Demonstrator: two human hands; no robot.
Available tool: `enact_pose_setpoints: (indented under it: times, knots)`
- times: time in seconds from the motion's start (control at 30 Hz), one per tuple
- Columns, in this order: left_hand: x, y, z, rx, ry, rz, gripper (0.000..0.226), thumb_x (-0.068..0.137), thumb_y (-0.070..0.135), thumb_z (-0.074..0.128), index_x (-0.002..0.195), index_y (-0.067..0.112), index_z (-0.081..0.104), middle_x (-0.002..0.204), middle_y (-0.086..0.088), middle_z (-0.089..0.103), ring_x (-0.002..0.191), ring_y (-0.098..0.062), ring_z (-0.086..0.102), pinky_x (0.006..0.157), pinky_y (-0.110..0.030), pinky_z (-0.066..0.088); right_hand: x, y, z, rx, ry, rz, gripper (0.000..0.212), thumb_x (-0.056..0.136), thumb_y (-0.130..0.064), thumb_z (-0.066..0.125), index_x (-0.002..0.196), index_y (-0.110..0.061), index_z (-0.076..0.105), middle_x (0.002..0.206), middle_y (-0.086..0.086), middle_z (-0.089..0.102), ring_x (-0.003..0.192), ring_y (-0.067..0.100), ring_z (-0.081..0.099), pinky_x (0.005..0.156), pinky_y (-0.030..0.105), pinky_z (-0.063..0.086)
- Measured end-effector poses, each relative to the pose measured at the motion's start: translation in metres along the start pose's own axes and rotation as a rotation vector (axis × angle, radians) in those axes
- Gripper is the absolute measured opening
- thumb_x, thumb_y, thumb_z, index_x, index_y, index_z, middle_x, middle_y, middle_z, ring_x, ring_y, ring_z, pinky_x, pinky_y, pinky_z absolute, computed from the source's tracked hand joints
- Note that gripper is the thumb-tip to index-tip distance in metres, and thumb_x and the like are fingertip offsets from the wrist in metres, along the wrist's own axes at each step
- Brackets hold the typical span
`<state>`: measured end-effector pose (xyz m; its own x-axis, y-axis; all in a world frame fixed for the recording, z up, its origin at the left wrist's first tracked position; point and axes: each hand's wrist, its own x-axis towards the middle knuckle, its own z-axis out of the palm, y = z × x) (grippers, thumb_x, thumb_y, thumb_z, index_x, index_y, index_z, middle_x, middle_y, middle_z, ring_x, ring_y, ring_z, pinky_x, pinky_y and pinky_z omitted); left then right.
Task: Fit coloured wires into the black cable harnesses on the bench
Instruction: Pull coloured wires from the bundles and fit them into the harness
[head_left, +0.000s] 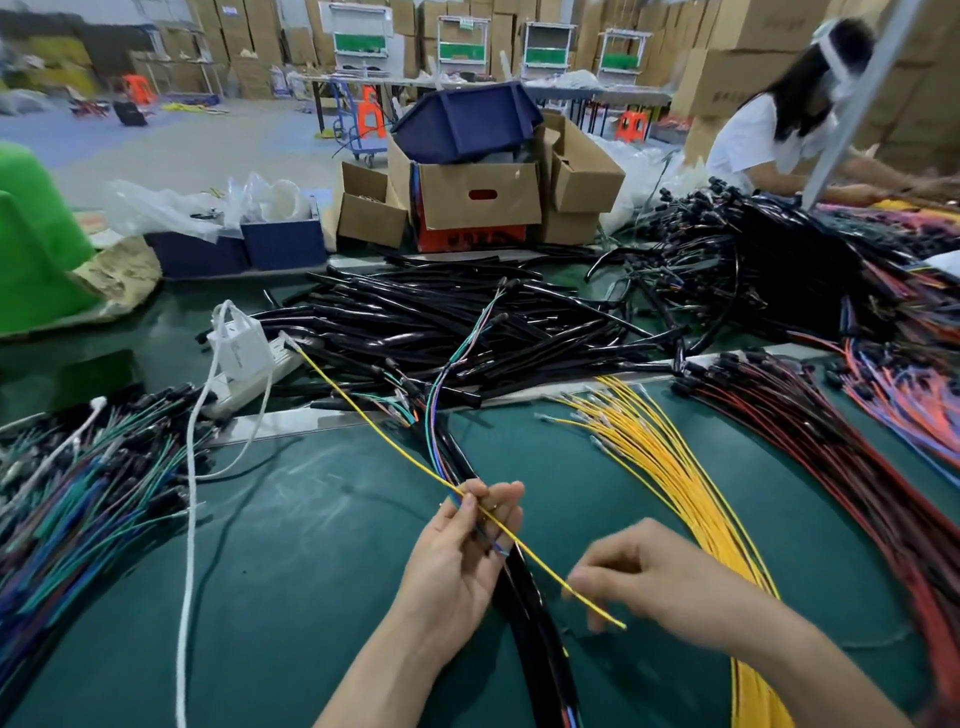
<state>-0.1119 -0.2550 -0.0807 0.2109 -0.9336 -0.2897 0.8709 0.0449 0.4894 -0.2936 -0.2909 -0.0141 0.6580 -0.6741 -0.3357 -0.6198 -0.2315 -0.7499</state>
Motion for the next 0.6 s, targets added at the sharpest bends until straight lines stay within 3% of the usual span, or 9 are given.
enact_pose_setpoints:
  times: [0.17, 0.23, 0.37, 0.5, 0.6]
  knots:
    - [-0.002, -0.002, 0.001, 0.042, -0.026, -0.032, 0.024, 0.097, 0.009, 0.038, 0.085, 0.008, 0.058, 0.085, -0.015, 0.073, 0.083, -0.019, 0.072, 0.065, -0.025, 0.058, -0.009, -0.006, 0.002, 0.124, -0.059, -0.013, 0.008, 0.083, -0.024, 0.070, 0.085, -0.019, 0.077, 0.077, 0.000, 0.073, 0.068, 0.005, 0.063, 0.068, 0.016, 0.048]
    - [-0.003, -0.001, 0.001, 0.050, -0.039, -0.037, 0.018, 0.092, 0.009, 0.042, 0.085, 0.008, 0.058, 0.084, -0.015, 0.073, 0.083, -0.019, 0.072, 0.065, -0.026, 0.058, -0.006, -0.009, 0.008, 0.175, -0.068, 0.000, 0.007, 0.083, -0.016, 0.070, 0.084, -0.013, 0.076, 0.074, 0.002, 0.073, 0.064, 0.005, 0.063, 0.063, 0.015, 0.049]
    - [-0.005, -0.002, 0.001, 0.051, -0.077, -0.027, 0.012, 0.081, 0.012, 0.048, 0.086, 0.007, 0.057, 0.083, -0.015, 0.073, 0.084, -0.020, 0.072, 0.066, -0.026, 0.058, -0.001, -0.010, 0.017, 0.258, -0.047, 0.081, 0.016, 0.084, -0.024, 0.069, 0.081, -0.009, 0.074, 0.073, 0.010, 0.071, 0.049, 0.008, 0.045, 0.046, 0.017, 0.034]
    - [-0.005, -0.004, 0.000, 0.060, -0.107, -0.030, 0.016, 0.090, 0.009, 0.043, 0.091, 0.004, 0.058, 0.092, -0.018, 0.072, 0.090, -0.025, 0.071, 0.067, -0.027, 0.058, -0.001, -0.005, 0.023, 0.470, -0.053, 0.080, 0.015, 0.085, -0.014, 0.068, 0.084, 0.001, 0.073, 0.073, 0.012, 0.070, 0.047, 0.008, 0.049, 0.044, 0.018, 0.039]
    - [-0.004, -0.005, -0.001, 0.077, -0.141, -0.049, 0.021, 0.092, 0.009, 0.041, 0.101, 0.001, 0.058, 0.103, -0.021, 0.070, 0.095, -0.028, 0.070, 0.069, -0.029, 0.058, 0.001, -0.003, 0.027, 0.734, 0.049, 0.061, 0.012, 0.084, -0.005, 0.065, 0.088, 0.004, 0.072, 0.071, 0.013, 0.068, 0.052, 0.010, 0.055, 0.047, 0.018, 0.046]
